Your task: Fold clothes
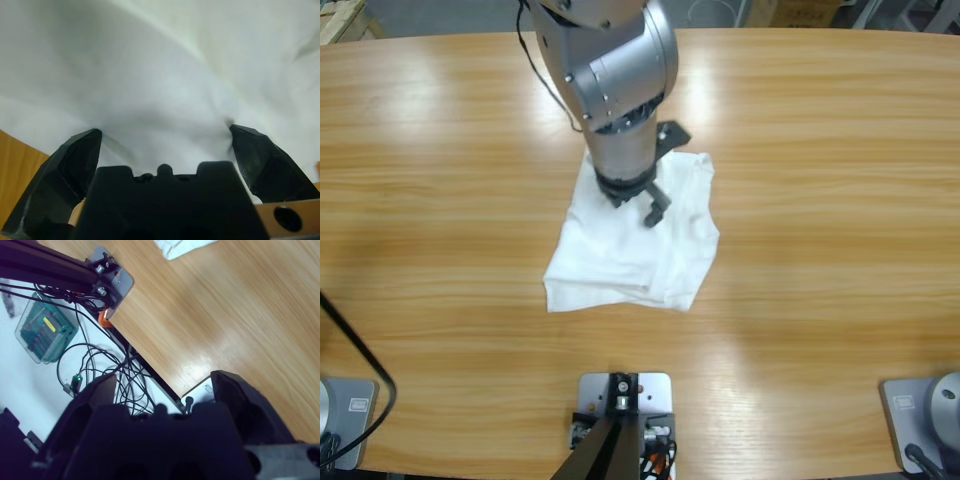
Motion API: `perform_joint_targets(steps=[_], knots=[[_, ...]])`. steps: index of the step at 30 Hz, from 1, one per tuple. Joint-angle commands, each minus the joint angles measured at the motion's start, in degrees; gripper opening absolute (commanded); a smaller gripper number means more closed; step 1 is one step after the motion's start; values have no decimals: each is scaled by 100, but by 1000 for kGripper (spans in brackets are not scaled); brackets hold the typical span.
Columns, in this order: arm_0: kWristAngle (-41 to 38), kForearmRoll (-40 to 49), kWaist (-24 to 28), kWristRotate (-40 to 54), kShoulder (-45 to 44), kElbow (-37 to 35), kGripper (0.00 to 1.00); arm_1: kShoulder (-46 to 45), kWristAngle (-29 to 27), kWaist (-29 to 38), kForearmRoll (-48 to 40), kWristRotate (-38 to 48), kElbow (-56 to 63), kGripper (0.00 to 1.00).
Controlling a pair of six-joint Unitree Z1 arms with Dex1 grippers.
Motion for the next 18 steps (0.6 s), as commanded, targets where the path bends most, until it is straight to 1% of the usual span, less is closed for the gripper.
perform_joint_targets(steps=[1,4,5,7,13,15,18], knots=[[-151,454,-19,115,642,267,996,88,42,73,74,-22,113,770],[-184,454,56,150,660,357,996,86,40,73,134,-22,62,770],[-202,454,160,150,651,433,996,74,39,73,158,-22,46,770],[-267,428,535,152,561,703,996,47,42,73,183,-22,42,770],[-279,-152,1992,204,-63,1823,996,60,33,73,192,-22,-5,770],[-282,-288,2549,169,-182,2104,996,67,25,73,192,-29,-23,770],[-344,-485,3579,73,-411,2482,996,89,26,73,192,-41,-37,770]])
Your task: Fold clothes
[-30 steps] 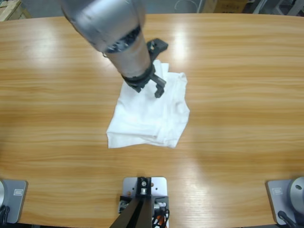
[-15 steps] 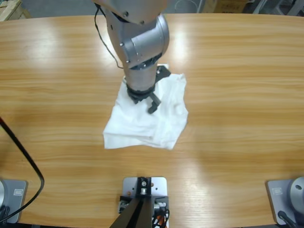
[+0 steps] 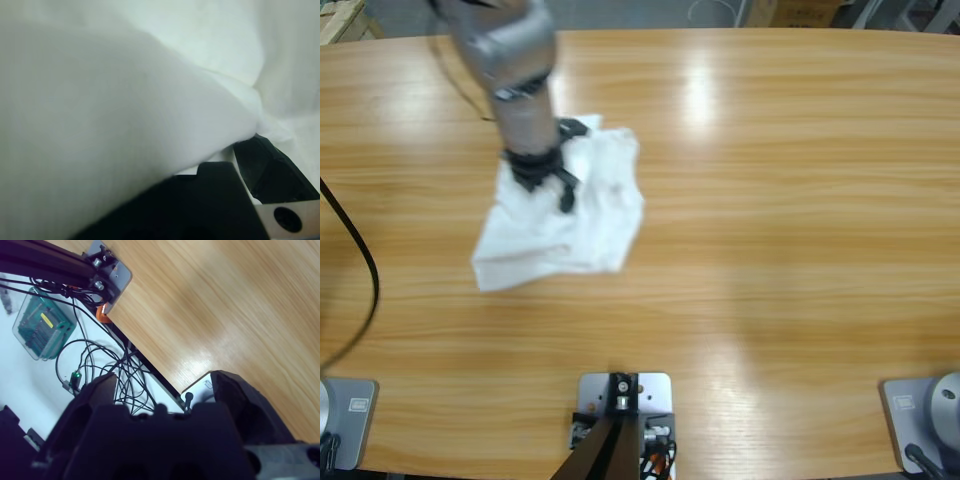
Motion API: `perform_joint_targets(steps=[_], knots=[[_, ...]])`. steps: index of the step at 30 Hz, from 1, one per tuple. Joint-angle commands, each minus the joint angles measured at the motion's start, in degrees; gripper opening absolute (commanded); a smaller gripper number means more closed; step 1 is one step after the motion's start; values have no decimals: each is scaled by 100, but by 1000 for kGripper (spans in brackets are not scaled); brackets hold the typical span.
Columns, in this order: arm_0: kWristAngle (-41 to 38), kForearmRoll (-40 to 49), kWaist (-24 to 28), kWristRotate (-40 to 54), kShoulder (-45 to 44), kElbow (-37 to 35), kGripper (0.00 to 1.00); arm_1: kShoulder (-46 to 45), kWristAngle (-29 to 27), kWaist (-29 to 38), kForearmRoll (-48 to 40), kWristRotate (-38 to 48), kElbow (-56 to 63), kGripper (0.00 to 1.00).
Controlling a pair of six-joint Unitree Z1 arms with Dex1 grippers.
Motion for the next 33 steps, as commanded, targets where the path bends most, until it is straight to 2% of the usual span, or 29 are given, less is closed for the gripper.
perform_joint_targets(steps=[1,7,11,15,17,22,24,28,29,31,33], knots=[[-197,-481,2233,-90,-137,1104,996,102,25,73,67,-53,-32,770],[-251,-490,3720,-426,-344,1259,996,220,25,73,67,-129,-115,770],[-272,-775,4664,-809,-928,1472,996,320,25,73,37,-176,-150,770],[-276,-1098,5068,-972,-1490,1670,996,389,33,73,-3,-199,-166,770],[-244,-1430,5068,-974,-1838,1941,996,397,33,73,-3,-206,-181,770],[-2,-2654,4959,-972,-2919,3159,996,366,51,73,23,-206,-180,770],[14,-3039,4588,-867,-3227,3651,996,373,51,73,21,-206,-195,770],[316,-3151,2969,-361,-3185,3869,996,401,69,73,-26,-206,-199,770],[438,-3141,2709,-359,-3111,3892,996,412,81,73,-54,-206,-202,770],[814,-3135,2354,-378,-3025,4036,996,415,86,73,-65,-206,-202,770],[955,-3130,2301,-410,-2981,4098,996,394,79,73,-65,-197,-178,770]])
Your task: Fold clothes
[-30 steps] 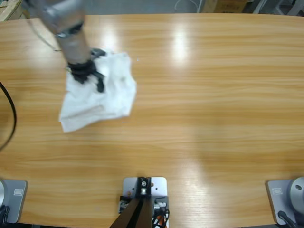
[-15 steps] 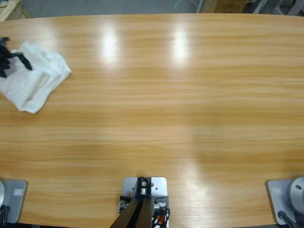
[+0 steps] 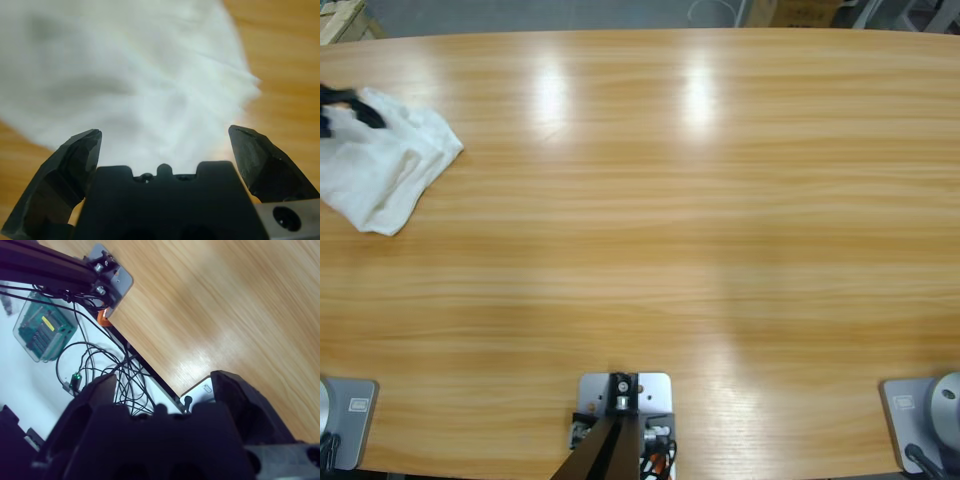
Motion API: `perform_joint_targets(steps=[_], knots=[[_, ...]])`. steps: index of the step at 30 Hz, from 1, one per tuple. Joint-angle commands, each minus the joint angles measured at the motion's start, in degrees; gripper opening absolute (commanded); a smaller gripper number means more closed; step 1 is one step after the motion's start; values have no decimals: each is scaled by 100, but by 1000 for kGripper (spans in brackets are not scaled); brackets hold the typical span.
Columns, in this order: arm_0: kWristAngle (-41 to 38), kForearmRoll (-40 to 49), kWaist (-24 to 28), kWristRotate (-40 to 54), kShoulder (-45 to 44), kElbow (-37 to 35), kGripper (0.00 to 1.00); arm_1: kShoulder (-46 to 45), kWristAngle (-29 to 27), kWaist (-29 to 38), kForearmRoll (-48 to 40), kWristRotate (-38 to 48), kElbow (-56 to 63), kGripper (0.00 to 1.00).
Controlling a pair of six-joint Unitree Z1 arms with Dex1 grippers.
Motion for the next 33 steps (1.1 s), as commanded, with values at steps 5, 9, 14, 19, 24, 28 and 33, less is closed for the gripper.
perform_joint_targets(steps=[5,9,14,19,24,28,33], knots=[[779,-80,-1055,2,230,553,996,48,69,71,-111,-87,145,770],[748,-29,-935,-268,770,509,996,-63,60,71,-154,-85,300,770],[704,-27,-519,-347,958,490,996,-179,69,71,-249,-82,501,770],[567,-27,-297,-358,1312,377,996,-179,60,71,-293,-82,560,770],[470,-27,-55,-296,1637,75,996,-161,51,71,-299,-82,576,770],[366,-4,132,-224,1832,-371,996,-108,51,71,-311,-82,571,770],[217,372,736,-49,1950,-1126,996,-75,48,71,-311,-82,574,770]])
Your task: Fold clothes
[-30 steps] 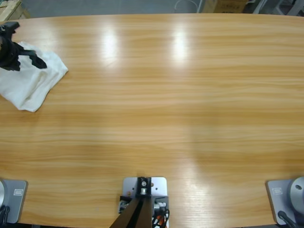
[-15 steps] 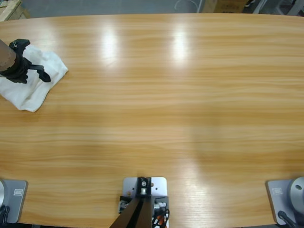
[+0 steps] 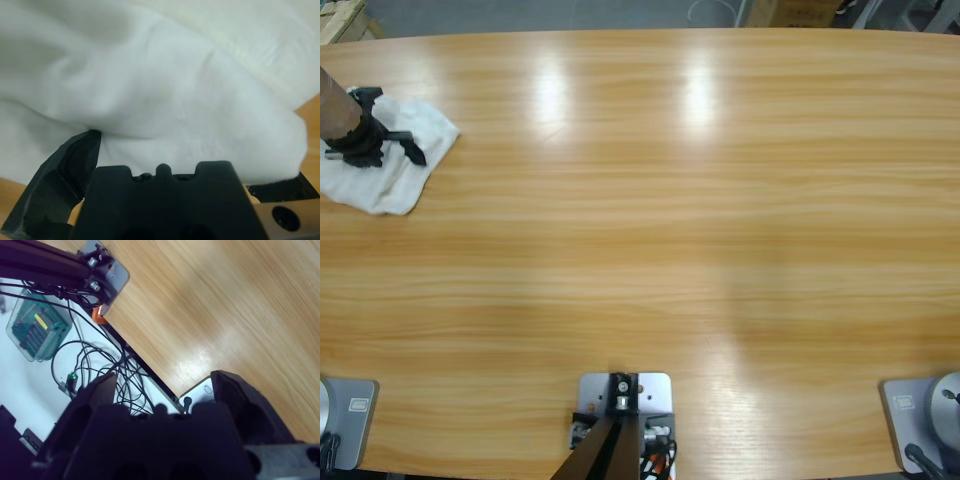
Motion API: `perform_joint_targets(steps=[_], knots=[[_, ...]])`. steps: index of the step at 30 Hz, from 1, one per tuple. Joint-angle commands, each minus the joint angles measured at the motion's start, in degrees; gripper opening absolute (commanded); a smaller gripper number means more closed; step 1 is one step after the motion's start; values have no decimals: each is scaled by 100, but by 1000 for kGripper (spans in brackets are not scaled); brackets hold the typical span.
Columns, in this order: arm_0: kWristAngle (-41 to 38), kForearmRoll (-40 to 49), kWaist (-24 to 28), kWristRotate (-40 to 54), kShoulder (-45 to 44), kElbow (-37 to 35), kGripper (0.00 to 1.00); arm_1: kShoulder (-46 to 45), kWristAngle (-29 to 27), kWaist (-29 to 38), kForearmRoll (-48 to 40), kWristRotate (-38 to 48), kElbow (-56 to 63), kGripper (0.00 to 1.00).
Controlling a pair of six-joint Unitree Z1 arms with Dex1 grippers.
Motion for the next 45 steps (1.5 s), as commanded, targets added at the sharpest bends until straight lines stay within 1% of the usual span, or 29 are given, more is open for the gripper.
perform_joint_targets(steps=[1,6,8,10,11,13,14,17,18,19,21,22,23,24,25,26,27,28,29,30,31,33,34,36,38,40,42,43,45], knots=[[-298,447,790,213,568,-976,996,-4,40,71,-41,-85,171,770],[-410,721,1018,243,749,-1384,996,24,47,71,-41,-92,166,771],[-719,826,1094,261,686,-1456,996,28,38,71,-37,-91,166,771],[-1064,1137,1095,331,348,-1500,996,30,38,71,-41,-94,166,771],[-1303,1208,1095,560,23,-1392,996,24,43,71,-60,-92,171,775],[-1964,932,983,1055,-821,-883,996,24,38,71,-92,-92,174,787],[-2061,677,707,1210,-1417,-510,996,24,42,71,-111,-91,174,792],[-1887,329,-274,1322,-2608,190,996,24,56,71,-171,-91,166,813],[-1844,322,-534,1322,-2974,309,996,30,82,71,-231,-91,178,877],[-1892,323,-759,1326,-3264,378,996,33,109,71,-313,-89,215,909],[-1873,186,-1496,1282,-3721,494,996,37,133,71,-693,-70,412,954],[-1642,106,-1909,1089,-3790,513,996,52,93,71,-885,-64,491,974],[-1333,95,-2193,855,-3798,515,996,74,-81,71,-1097,-68,559,989],[-640,93,-2585,669,-3777,548,996,51,-320,71,-1233,-105,600,995],[96,74,-3062,640,-3767,689,996,-136,-700,73,-1451,-180,651,988],[581,-95,-3438,669,-3781,903,996,-347,-974,80,-1730,-187,777,987],[903,-410,-3788,693,-3821,1191,996,-487,-1226,78,-1996,-196,953,988],[926,-571,-3932,698,-3853,1350,996,-494,-1294,75,-2187,-261,1138,988],[919,-816,-4044,684,-3897,1555,996,-466,-1224,80,-2430,-360,1396,986],[917,-1090,-4176,679,-3939,1758,996,-436,-1064,80,-2687,-363,1672,982],[915,-1603,-4380,667,-3978,2100,996,-408,-913,80,-2938,-321,1874,988],[910,-2610,-4739,674,-3965,2795,996,-162,-577,80,-3539,-321,2141,1000],[908,-2885,-4860,679,-3946,3011,996,26,-447,80,-3942,-335,2294,1000],[908,-3234,-5059,702,-3841,3276,996,497,-391,101,-4390,-530,2398,1000],[908,-3510,-5277,714,-3577,3340,996,1014,-449,177,-4636,-818,2388,1000],[898,-3656,-5350,725,-3434,3340,996,1304,-660,192,-4882,-922,2377,1000],[891,-3704,-5366,686,-3301,3362,996,1320,-995,194,-5105,-1082,2377,1000],[891,-3704,-5372,531,-3246,3396,996,1295,-1136,194,-5163,-1247,2375,1000],[873,-3704,-5373,96,-3209,3447,996,1163,-1261,192,-5165,-1311,2396,1000]])
